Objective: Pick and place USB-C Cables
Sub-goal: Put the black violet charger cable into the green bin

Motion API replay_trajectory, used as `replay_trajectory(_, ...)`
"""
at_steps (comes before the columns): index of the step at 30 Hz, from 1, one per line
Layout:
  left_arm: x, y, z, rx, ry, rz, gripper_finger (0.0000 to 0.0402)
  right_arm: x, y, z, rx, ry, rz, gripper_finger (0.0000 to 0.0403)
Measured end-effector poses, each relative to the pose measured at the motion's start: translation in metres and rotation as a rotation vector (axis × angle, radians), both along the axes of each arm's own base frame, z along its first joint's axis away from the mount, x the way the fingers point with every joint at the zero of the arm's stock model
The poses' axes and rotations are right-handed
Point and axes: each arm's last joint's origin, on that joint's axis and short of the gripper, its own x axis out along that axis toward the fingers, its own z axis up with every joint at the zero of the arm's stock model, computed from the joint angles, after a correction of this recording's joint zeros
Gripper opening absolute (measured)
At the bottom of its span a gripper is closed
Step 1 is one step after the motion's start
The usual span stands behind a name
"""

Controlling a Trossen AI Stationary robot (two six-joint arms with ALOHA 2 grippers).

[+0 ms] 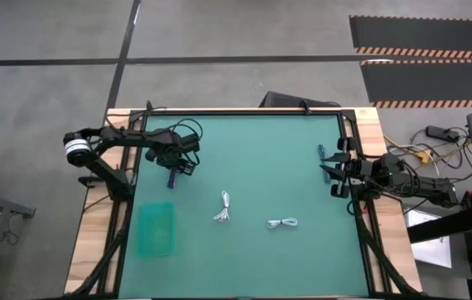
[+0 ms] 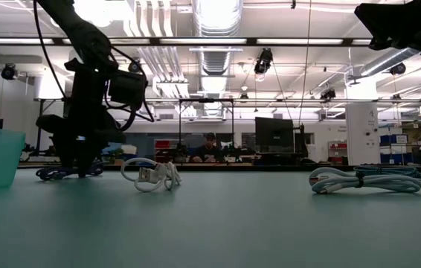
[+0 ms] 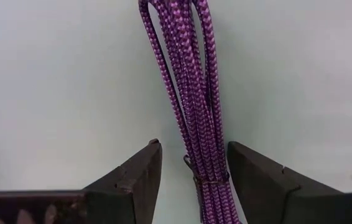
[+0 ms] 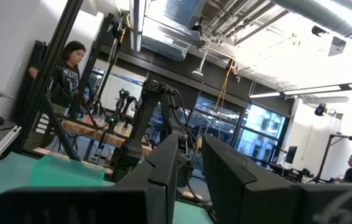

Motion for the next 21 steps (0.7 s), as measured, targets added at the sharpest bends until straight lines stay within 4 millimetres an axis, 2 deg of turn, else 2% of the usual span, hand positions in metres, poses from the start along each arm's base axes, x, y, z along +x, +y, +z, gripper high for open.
replay_trajectory(15, 0.0010, 0.0004, -0.0004, 0.005, -0.008, 0.003, 0.0046, 0.0000, 0.0000, 0.0000, 0.000, 0.000, 0.000, 0.0063)
replay_trajectory(21, 0.0016, 0.0008, -0.0008, 0.009, -0.014, 0.003, 0.0026, 0.0000, 0.0000, 0.0000, 0.000, 0.000, 0.000, 0.0063)
